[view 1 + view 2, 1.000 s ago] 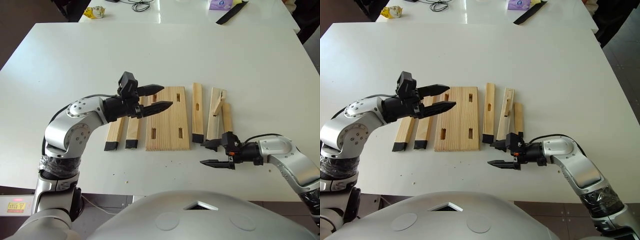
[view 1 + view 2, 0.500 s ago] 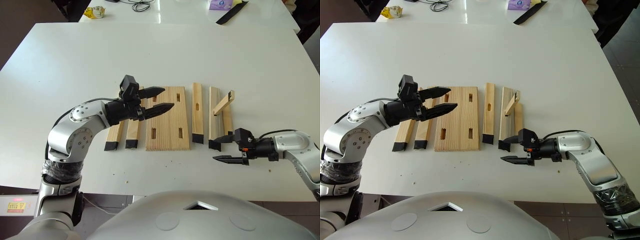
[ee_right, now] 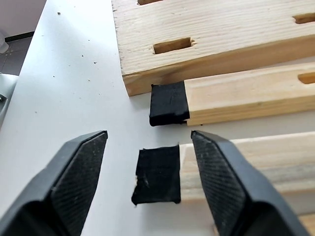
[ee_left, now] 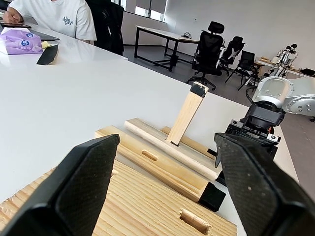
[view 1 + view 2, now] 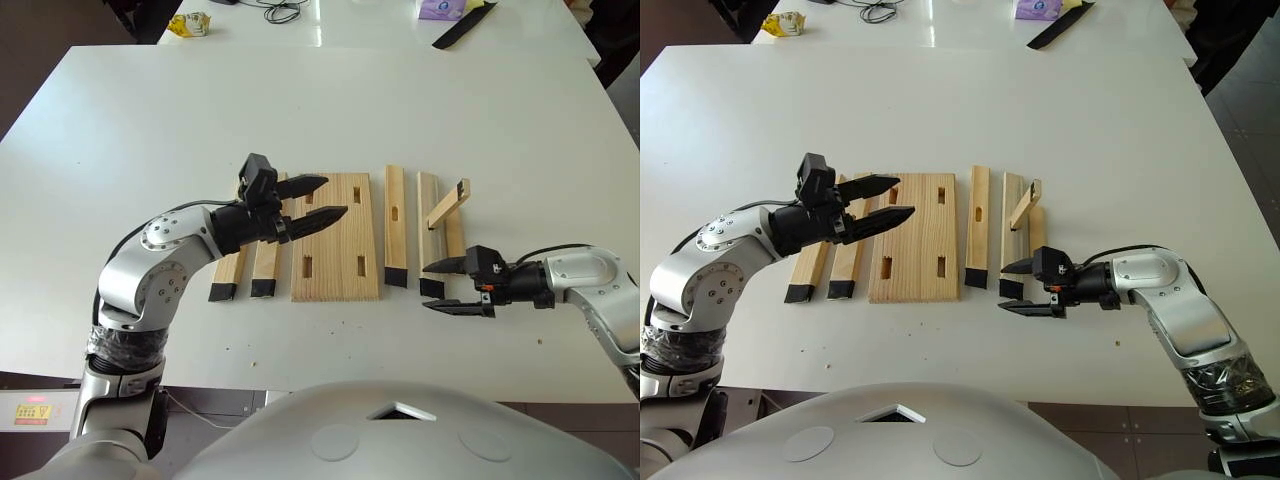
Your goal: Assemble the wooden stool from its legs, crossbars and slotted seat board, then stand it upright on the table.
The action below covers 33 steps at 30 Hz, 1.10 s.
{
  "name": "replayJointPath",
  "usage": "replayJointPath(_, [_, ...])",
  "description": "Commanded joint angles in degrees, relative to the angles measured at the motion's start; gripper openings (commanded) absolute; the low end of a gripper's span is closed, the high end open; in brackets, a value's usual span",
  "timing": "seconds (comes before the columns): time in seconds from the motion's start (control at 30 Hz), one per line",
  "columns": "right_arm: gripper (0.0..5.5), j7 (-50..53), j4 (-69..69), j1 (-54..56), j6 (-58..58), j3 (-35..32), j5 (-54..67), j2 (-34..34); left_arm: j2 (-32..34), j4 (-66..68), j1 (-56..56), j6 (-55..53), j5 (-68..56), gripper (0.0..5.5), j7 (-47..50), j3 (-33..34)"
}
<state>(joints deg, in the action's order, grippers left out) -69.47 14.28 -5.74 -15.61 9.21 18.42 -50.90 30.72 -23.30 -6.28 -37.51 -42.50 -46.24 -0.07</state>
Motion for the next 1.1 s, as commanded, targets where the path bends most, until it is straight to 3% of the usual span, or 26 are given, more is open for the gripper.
replayJointPath(0.03, [3.15,-0.7,-2.9,1.4,3.0,0.5,-3.3,-1.3,-0.4,-0.7,0.5,0.4,0.4,3.58,1.0,0.3])
replayJointPath(0.33, [3.15,3.0,0.4,1.8,1.1,-2.6,-5.8,-2.4,-1.9,-2.6,3.0,1.1,0.3,3.58,3.1,0.4])
replayJointPath(0.6, [3.15,6.4,17.7,-2.9,-15.7,-11.5,5.3,-4.5,-2.8,-4.8,6.2,1.6,0.1,3.58,5.7,1.1])
replayJointPath(0.73, [3.15,13.2,24.1,-5.1,-26.0,-13.9,6.8,-4.3,-2.2,-5.1,6.8,1.5,-0.2,3.58,6.1,1.9])
replayJointPath(0.9, [3.15,28.1,29.9,-3.8,-46.1,-12.5,7.6,1.6,-1.8,-4.7,7.6,1.8,0.4,3.58,6.1,2.0])
replayJointPath(1.1, [3.15,39.8,29.0,5.8,-66.7,-12.0,8.2,12.1,-1.7,-3.2,5.0,1.4,0.9,3.58,5.8,1.2])
